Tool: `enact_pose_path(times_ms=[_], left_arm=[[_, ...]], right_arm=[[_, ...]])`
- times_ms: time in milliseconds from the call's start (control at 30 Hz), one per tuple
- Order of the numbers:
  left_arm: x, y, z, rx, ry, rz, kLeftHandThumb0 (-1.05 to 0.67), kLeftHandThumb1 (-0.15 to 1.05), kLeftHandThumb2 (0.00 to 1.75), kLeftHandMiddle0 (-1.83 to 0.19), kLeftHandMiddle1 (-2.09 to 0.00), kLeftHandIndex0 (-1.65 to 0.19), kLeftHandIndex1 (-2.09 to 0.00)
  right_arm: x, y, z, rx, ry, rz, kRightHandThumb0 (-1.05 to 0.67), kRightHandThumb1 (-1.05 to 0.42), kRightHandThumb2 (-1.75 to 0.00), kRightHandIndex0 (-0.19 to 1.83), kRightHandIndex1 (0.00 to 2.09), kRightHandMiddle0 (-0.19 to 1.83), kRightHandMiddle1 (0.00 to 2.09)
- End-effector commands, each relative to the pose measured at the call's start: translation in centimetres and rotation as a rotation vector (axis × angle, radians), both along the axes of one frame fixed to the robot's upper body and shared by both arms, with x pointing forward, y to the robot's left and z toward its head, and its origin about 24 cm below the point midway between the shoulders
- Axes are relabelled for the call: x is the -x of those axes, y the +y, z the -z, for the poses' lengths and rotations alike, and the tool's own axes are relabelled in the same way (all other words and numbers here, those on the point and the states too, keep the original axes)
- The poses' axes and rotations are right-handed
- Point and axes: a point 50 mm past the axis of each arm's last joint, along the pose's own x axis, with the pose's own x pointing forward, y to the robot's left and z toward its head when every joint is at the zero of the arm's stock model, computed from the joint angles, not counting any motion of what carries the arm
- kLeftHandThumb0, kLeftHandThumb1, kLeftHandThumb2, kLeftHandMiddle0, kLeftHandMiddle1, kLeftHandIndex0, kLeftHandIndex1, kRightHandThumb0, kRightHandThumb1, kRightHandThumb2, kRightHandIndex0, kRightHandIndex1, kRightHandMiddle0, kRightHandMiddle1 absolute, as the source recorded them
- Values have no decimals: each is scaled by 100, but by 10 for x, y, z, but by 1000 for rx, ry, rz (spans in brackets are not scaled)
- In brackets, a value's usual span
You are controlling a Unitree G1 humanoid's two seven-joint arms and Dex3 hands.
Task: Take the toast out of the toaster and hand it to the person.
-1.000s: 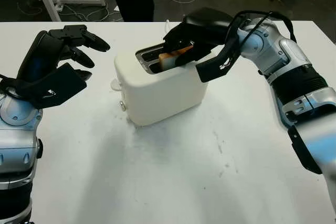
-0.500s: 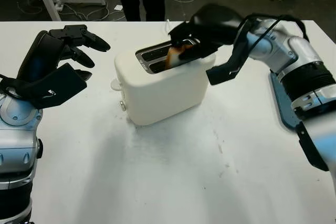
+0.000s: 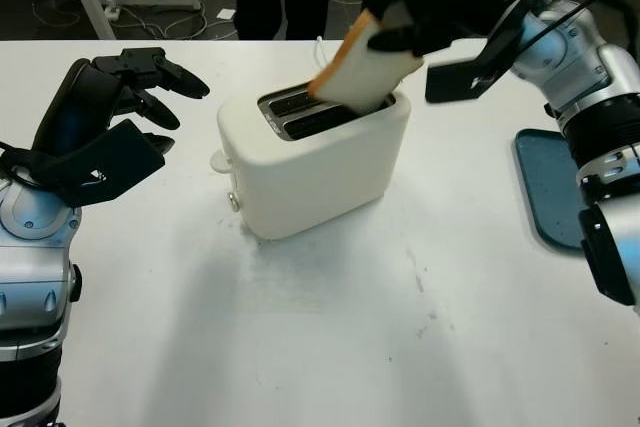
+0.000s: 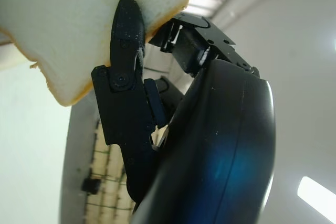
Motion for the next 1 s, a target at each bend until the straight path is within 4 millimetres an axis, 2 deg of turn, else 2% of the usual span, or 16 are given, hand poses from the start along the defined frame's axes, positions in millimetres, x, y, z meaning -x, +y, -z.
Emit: enact_pose_path(times_ms=[0,167,300,467,667,967], left_arm=[[0,-1,-3,-12,-6,1,61,92,7,-68,-114,-68,-79],[0,0,-3,-5,-6,-4,61,92,7,-68,-114,-68,-79],[0,0,-3,-11,-8,-4,61,92,6,-70,-114,-69,-79],[0,1,-3,-15,-7,6,63,92,7,-71,-115,-70,-80],[1,1,-4,-15,3,-4,62,92,7,-69,-112,-69,-78],[1,1,-3,-22,2,1,61,92,4,-70,-111,-71,-78]], right_arm=[[-2,-5,-18,-124,7,12,-61,-92,-46,104,175,78,175],[-11,-29,-24,-401,92,129,-61,-92,-39,107,175,85,175],[-17,-44,-13,-582,211,169,-56,-92,-32,104,175,86,175],[-24,-63,9,-735,360,277,-50,-92,-37,98,175,79,175],[-27,-68,39,-819,435,389,-47,-92,-31,96,175,77,175],[-30,-56,79,-810,496,504,-38,-92,-36,86,175,63,175]])
